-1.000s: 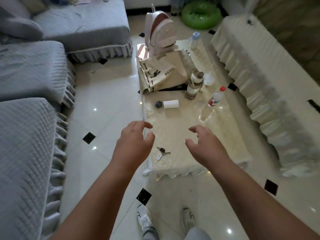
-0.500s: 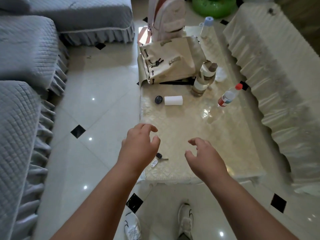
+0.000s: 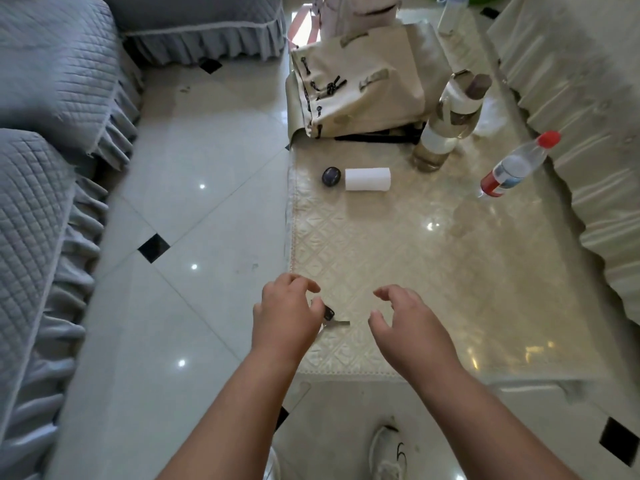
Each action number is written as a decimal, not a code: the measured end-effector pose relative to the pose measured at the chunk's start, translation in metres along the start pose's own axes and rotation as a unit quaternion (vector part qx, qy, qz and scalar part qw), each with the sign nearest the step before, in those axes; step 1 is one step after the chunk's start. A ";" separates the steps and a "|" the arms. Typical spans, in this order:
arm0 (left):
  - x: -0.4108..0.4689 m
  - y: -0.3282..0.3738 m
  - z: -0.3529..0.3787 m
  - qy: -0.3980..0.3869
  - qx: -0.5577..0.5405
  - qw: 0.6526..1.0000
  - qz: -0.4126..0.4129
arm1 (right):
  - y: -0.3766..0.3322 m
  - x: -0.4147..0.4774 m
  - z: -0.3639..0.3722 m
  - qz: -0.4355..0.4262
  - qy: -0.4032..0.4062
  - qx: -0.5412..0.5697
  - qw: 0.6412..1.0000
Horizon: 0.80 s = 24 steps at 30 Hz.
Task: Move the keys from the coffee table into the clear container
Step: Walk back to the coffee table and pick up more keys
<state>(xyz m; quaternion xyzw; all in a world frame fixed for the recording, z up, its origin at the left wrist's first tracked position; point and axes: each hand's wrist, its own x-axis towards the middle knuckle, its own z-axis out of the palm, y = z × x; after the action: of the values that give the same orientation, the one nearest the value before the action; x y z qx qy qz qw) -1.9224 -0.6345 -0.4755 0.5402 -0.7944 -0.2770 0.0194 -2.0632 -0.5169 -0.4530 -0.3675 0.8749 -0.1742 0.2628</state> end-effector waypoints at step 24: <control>0.034 -0.062 0.142 -0.030 0.144 0.987 -0.061 | 0.059 0.043 0.084 0.003 -0.033 -0.008 0.999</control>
<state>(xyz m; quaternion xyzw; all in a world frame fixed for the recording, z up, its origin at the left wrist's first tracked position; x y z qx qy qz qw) -1.9312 -0.6204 -0.6332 0.5766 -0.7916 -0.1765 -0.0992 -2.0718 -0.5179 -0.5643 -0.3729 0.8680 -0.1542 0.2893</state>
